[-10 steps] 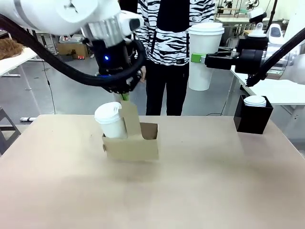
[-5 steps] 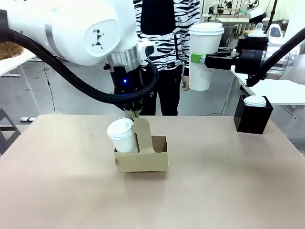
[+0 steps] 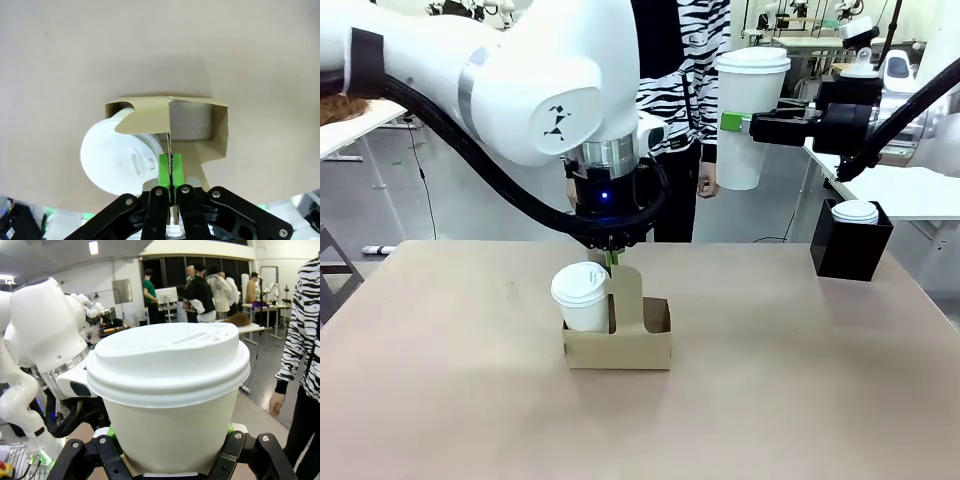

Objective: Pour a drink into a cup and package it in a carrier.
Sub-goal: Position the Cup Carrier in the center of the table, then insert the held 600 ml Paper Cup into the Cup Carrier.

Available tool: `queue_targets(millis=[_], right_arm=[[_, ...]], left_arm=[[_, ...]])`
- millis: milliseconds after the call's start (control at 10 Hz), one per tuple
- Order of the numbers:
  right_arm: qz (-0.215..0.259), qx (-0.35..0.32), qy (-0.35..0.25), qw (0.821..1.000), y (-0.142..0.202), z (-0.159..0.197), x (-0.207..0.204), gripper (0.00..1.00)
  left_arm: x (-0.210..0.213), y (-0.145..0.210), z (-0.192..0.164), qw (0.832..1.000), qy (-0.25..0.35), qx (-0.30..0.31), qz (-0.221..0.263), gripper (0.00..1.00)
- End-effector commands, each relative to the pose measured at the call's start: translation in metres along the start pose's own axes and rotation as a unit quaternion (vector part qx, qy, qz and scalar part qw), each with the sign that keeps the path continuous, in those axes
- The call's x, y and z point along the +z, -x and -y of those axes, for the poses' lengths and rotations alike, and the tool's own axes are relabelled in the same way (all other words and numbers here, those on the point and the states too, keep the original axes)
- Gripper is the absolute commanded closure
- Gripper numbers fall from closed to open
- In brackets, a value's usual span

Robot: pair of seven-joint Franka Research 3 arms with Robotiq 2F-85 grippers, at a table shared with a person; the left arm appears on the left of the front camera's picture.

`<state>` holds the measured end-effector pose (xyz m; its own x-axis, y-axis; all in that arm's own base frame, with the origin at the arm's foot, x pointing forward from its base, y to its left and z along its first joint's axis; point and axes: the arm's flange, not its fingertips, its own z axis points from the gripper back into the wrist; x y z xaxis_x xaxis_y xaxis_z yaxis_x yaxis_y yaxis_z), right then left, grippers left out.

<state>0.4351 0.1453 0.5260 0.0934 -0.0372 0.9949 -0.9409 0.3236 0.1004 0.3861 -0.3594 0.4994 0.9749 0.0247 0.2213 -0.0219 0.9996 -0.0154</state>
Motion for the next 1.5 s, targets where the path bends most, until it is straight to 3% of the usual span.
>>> queue_targets(millis=[0, 100, 700, 800, 900, 1000, 1100, 1200, 1400], right_arm=[[0.004, 0.001, -0.004, 1.0, -0.003, 0.001, -0.003, 0.2], [0.004, 0.001, -0.004, 1.0, -0.003, 0.001, -0.003, 0.2], [0.004, 0.001, -0.004, 1.0, -0.003, 0.001, -0.003, 0.2], [0.004, 0.001, -0.004, 1.0, -0.003, 0.001, -0.003, 0.2], [0.004, 0.001, -0.004, 1.0, -0.003, 0.001, -0.003, 0.2], [0.004, 0.001, -0.004, 1.0, -0.003, 0.001, -0.003, 0.2], [0.004, 0.001, -0.004, 1.0, -0.003, 0.001, -0.003, 0.2], [0.0, 0.0, 0.0, 1.0, 0.0, 0.0, 0.0, 0.2], [0.0, -0.062, -0.097, 0.993, 0.005, 0.025, -0.013, 0.2]], left_arm=[[-0.001, -0.005, 0.01, 1.0, -0.014, 0.021, 0.001, 0.98], [0.001, -0.003, 0.007, 1.0, -0.014, -0.003, -0.017, 0.98], [-0.002, -0.001, 0.005, 1.0, -0.001, 0.003, -0.003, 0.98], [-0.001, -0.002, 0.007, 1.0, -0.001, 0.002, -0.007, 0.4], [0.002, -0.001, 0.002, 1.0, 0.01, -0.013, -0.015, 0.4], [0.007, -0.003, -0.002, 0.999, 0.017, -0.018, -0.023, 0.0], [0.015, -0.005, -0.007, 0.999, 0.027, -0.029, -0.034, 0.37], [0.026, -0.005, -0.014, 0.998, 0.035, -0.043, -0.037, 0.0], [0.063, -0.004, -0.043, 0.993, 0.059, -0.098, -0.035, 0.0]])
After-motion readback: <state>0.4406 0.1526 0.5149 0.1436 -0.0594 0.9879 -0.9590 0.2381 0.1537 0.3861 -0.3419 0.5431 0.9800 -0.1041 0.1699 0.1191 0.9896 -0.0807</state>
